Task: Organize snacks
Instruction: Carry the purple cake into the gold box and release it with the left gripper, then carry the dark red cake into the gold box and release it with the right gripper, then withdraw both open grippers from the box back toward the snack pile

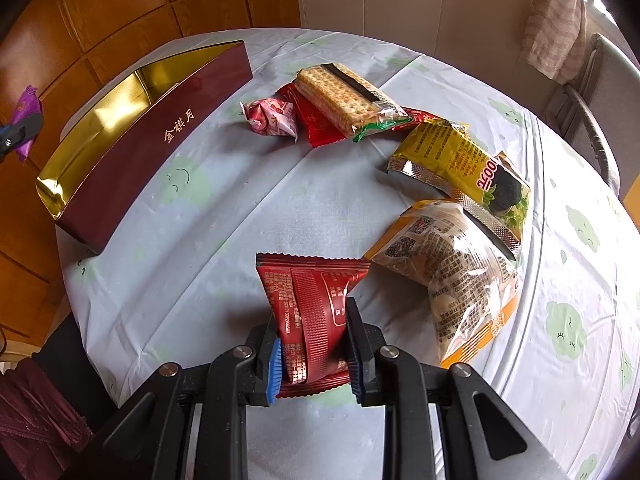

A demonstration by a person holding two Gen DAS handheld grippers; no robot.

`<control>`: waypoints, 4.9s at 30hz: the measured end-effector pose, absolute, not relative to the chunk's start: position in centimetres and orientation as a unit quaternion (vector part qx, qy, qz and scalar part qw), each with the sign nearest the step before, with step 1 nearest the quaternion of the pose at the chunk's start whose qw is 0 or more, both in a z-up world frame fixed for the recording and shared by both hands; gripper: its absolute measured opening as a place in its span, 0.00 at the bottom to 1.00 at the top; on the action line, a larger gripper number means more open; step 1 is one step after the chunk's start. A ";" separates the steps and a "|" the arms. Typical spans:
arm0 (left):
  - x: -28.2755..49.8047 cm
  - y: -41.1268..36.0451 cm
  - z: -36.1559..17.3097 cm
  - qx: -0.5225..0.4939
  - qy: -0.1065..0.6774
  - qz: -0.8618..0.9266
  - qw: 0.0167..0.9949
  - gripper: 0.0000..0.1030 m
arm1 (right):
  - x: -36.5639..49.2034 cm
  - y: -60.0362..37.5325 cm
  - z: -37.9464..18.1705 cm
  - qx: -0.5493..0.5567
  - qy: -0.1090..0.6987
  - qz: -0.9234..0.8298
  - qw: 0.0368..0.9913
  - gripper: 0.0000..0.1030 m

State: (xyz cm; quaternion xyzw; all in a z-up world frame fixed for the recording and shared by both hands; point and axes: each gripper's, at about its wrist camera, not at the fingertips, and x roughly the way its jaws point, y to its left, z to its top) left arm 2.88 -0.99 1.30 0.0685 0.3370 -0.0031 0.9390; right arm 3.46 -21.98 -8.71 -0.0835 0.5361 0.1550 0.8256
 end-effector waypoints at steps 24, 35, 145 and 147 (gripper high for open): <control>5.9 2.5 -4.8 -0.018 0.432 -0.006 0.902 0.47 | 3.2 -21.9 -8.9 -0.078 0.531 0.132 0.834 0.25; 3.7 6.3 -2.6 -0.037 0.398 0.035 0.916 0.53 | 2.7 -20.6 -8.2 -0.076 0.519 0.104 0.845 0.25; 3.7 -3.0 -1.1 0.092 0.389 -0.046 0.915 0.54 | 4.6 -35.3 -2.7 0.053 0.472 -0.012 0.880 0.33; 3.8 -3.5 -1.2 0.098 0.390 -0.053 0.914 0.54 | 4.7 -35.7 -2.8 0.065 0.473 -0.018 0.879 0.33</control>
